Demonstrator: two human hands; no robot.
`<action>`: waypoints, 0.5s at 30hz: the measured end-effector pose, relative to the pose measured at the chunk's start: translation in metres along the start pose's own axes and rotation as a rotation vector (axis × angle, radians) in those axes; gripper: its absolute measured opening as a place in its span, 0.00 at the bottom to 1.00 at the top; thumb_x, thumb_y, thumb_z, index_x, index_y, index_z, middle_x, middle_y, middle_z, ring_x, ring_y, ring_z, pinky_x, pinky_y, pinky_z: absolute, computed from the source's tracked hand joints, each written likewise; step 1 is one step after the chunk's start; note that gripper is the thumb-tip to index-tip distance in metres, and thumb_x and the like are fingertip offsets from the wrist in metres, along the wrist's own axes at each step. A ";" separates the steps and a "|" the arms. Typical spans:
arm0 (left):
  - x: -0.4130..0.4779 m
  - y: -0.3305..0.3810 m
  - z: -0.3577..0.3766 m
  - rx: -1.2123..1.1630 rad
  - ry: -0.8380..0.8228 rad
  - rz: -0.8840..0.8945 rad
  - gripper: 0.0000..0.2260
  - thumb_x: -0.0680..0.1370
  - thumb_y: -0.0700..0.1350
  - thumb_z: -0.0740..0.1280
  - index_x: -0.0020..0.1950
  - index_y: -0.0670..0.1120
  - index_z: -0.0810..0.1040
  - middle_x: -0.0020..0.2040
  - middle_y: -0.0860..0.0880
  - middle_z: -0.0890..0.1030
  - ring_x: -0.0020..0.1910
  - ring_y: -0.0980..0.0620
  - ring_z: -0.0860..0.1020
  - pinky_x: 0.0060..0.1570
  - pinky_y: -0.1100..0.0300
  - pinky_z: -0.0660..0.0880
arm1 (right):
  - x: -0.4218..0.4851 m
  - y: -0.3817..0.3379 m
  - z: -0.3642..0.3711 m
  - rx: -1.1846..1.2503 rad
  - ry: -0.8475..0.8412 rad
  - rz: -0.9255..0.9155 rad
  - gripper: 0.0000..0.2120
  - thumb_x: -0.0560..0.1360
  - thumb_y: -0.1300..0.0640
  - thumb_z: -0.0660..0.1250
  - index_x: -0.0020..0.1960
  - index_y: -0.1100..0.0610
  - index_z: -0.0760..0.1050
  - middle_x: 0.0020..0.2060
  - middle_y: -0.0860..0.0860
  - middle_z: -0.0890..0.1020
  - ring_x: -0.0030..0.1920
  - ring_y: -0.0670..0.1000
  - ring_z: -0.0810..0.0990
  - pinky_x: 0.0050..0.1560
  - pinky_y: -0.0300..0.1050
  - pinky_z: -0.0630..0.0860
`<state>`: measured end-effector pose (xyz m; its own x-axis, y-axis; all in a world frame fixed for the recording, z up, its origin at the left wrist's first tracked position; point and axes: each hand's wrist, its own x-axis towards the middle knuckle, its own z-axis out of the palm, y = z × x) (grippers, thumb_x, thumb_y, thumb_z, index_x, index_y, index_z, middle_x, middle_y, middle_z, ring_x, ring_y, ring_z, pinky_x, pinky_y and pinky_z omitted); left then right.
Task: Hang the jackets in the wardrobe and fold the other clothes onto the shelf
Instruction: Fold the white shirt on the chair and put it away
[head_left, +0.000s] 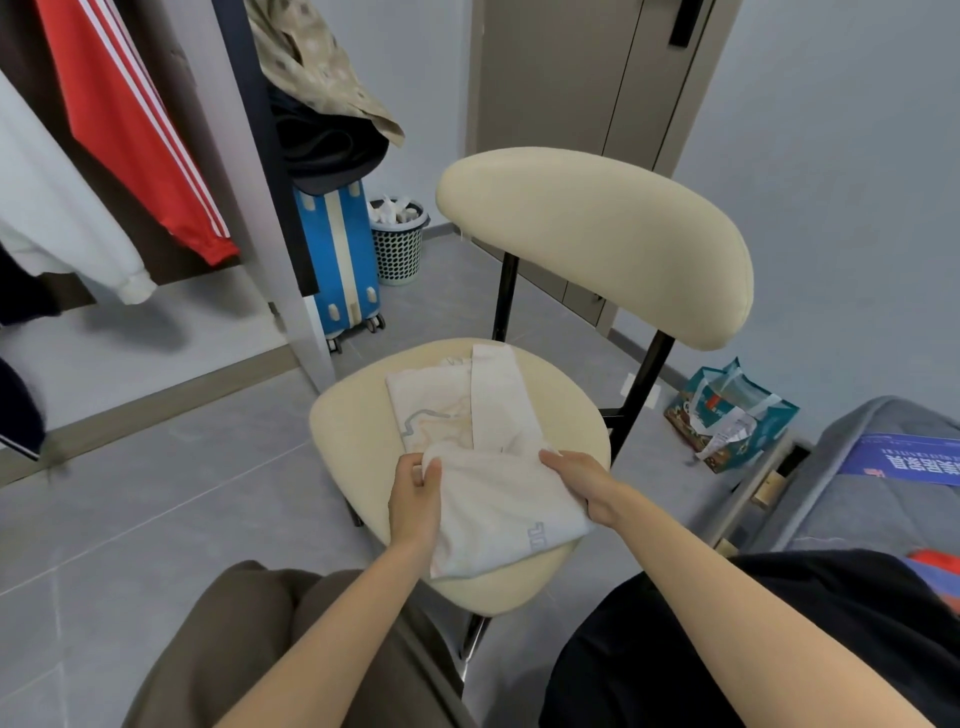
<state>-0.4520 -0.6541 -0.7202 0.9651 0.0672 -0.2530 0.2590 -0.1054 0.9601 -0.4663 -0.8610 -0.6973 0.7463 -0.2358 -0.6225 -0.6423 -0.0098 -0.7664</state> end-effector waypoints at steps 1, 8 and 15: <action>0.000 0.001 0.000 -0.029 0.009 0.013 0.04 0.82 0.49 0.60 0.51 0.50 0.71 0.47 0.49 0.75 0.47 0.49 0.74 0.50 0.53 0.71 | 0.001 -0.002 -0.001 0.058 -0.019 0.018 0.14 0.80 0.50 0.63 0.58 0.59 0.77 0.46 0.52 0.82 0.46 0.51 0.80 0.42 0.43 0.75; 0.009 0.002 0.002 0.269 0.149 -0.107 0.07 0.81 0.49 0.60 0.51 0.46 0.71 0.47 0.48 0.76 0.44 0.47 0.73 0.40 0.57 0.65 | 0.016 0.001 -0.002 -0.294 0.224 -0.064 0.17 0.82 0.52 0.57 0.36 0.57 0.68 0.35 0.53 0.72 0.36 0.53 0.72 0.37 0.45 0.67; -0.010 0.004 -0.003 0.560 0.184 0.332 0.12 0.80 0.42 0.61 0.63 0.45 0.70 0.62 0.44 0.69 0.59 0.44 0.68 0.57 0.49 0.69 | 0.000 0.020 -0.004 -0.627 0.417 -0.585 0.15 0.80 0.51 0.60 0.66 0.51 0.68 0.62 0.51 0.74 0.61 0.55 0.70 0.56 0.47 0.67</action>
<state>-0.4611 -0.6522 -0.7138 0.9875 0.1055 0.1171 -0.0219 -0.6443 0.7644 -0.4796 -0.8647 -0.7120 0.9346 -0.3543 0.0323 -0.2536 -0.7270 -0.6381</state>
